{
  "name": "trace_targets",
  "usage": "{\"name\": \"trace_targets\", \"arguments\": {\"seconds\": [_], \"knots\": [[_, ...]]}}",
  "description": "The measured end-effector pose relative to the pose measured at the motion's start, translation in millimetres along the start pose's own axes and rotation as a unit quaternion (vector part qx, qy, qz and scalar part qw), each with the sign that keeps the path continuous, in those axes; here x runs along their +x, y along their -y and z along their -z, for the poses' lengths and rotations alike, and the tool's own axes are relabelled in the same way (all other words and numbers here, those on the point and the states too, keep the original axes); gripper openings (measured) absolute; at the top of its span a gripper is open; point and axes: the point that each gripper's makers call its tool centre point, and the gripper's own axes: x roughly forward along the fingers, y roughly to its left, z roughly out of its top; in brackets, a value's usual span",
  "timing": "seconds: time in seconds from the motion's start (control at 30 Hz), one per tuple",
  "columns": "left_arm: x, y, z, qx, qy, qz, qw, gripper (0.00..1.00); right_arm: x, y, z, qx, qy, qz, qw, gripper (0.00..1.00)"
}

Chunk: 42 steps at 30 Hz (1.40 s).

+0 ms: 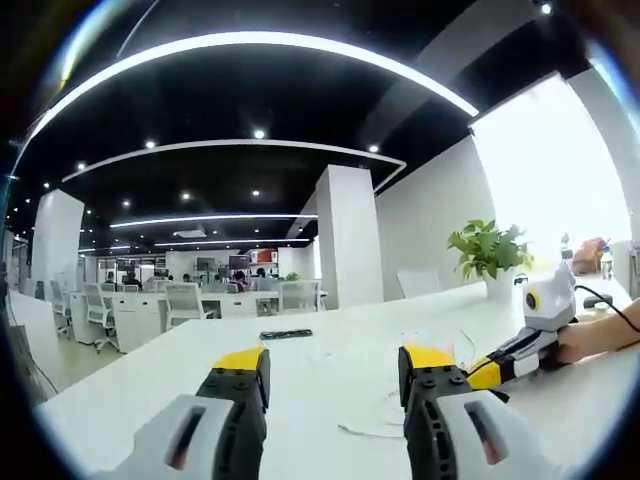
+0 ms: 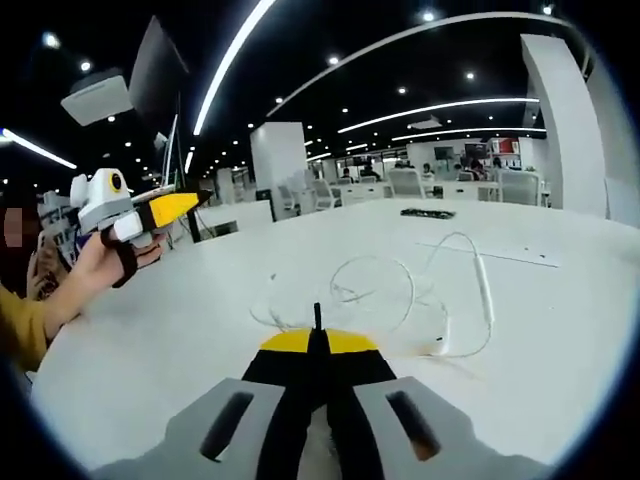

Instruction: Peel open the Velcro strap on the desktop, arrange the wired earphones neatly onto it, and close the Velcro strap to secure them.

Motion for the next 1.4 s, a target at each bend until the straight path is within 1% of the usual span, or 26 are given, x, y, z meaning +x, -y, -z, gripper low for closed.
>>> {"name": "trace_targets", "arguments": {"seconds": [0.23,0.27,0.3,0.37,0.43,0.53,0.57,0.63,0.67,0.7,0.73,0.93,0.97,1.0,1.03,1.07,1.1,1.13,1.23,1.27,1.3,1.33,1.37,1.4], "knots": [[0.8,2.3,1.9,0.002,-0.004,0.003,1.0000,0.55,-2.2,-8.3,0.2,-0.011,0.002,-0.018,0.9998,0.04],[1.1,3.1,2.7,0.003,-0.005,0.004,1.0000,0.55,-3.1,-11.0,-0.4,-0.009,0.004,-0.025,0.9996,0.03],[1.3,3.6,3.3,0.003,-0.006,0.005,1.0000,0.55,-4.1,-12.8,0.0,-0.003,0.001,-0.031,0.9995,0.03],[1.8,4.4,4.1,0.004,-0.007,0.006,0.9999,0.55,-4.5,-16.6,1.4,-0.013,-0.002,-0.035,0.9993,0.03],[2.3,5.3,4.9,0.005,-0.009,0.008,0.9999,0.55,-5.3,-18.0,2.2,-0.014,-0.004,-0.038,0.9992,0.03],[2.4,6.0,5.6,0.007,-0.010,0.008,0.9999,0.55,-7.7,-27.6,-0.3,0.000,0.004,-0.067,0.9977,0.03],[2.4,6.0,5.7,0.007,-0.011,0.008,0.9999,0.55,-8.8,-25.5,3.6,-0.012,-0.007,-0.062,0.9980,0.03],[2.2,5.9,5.8,0.006,-0.011,0.007,0.9999,0.55,-7.9,-29.5,5.0,-0.017,-0.011,-0.069,0.9974,0.03],[2.1,5.6,5.9,0.006,-0.011,0.007,0.9999,0.55,-9.7,-35.3,3.7,0.001,-0.010,-0.089,0.9960,0.03],[2.3,5.3,6.0,0.007,-0.011,0.007,0.9999,0.55,-10.1,-31.3,3.7,-0.006,-0.011,-0.086,0.9962,0.03],[2.4,4.8,5.9,0.007,-0.011,0.006,0.9999,0.55,-11.7,-38.1,2.3,0.004,-0.006,-0.106,0.9944,0.02],[2.9,4.2,6.8,0.004,-0.013,0.006,0.9999,0.55,-14.2,-36.8,5.7,0.004,-0.016,-0.108,0.9941,0.02],[3.1,4.4,6.8,0.005,-0.013,0.006,0.9999,0.55,-15.7,-41.6,5.0,0.009,-0.015,-0.124,0.9921,0.02],[3.2,4.6,6.6,0.005,-0.013,0.007,0.9999,0.55,-18.9,-51.0,4.2,0.021,-0.014,-0.153,0.9880,0.02],[3.3,4.9,6.5,0.004,-0.012,0.008,0.9999,0.55,-19.7,-47.8,7.0,0.014,-0.020,-0.142,0.9896,0.02],[3.1,5.2,6.5,0.004,-0.012,0.008,0.9999,0.55,-22.3,-54.4,7.3,0.015,-0.018,-0.161,0.9867,0.02],[3.1,5.5,6.4,0.004,-0.012,0.009,0.9999,0.55,-24.8,-62.0,6.8,0.028,-0.015,-0.176,0.9839,0.02],[3.0,5.8,6.7,0.004,-0.012,0.009,0.9999,0.55,-24.4,-59.0,10.1,0.019,-0.022,-0.165,0.9858,0.02],[3.1,6.5,7.4,0.005,-0.014,0.010,0.9998,0.55,-25.6,-66.4,13.2,0.019,-0.024,-0.176,0.9839,0.02],[3.1,6.4,7.5,0.005,-0.014,0.010,0.9998,0.55,-27.4,-72.3,14.6,0.017,-0.029,-0.195,0.9802,0.02],[3.0,6.4,7.5,0.005,-0.014,0.010,0.9998,0.55,-28.5,-75.1,14.3,0.024,-0.029,-0.203,0.9784,0.02],[2.8,6.4,7.5,0.005,-0.014,0.010,0.9998,0.55,-33.0,-85.8,13.3,0.032,-0.027,-0.233,0.9715,0.02],[2.7,6.3,7.5,0.005,-0.013,0.010,0.9999,0.55,-34.3,-87.0,14.1,0.039,-0.031,-0.234,0.9709,0.02],[2.4,6.4,7.5,0.004,-0.013,0.010,0.9999,0.55,-34.0,-85.6,17.4,0.024,-0.035,-0.226,0.9731,0.02]]}}
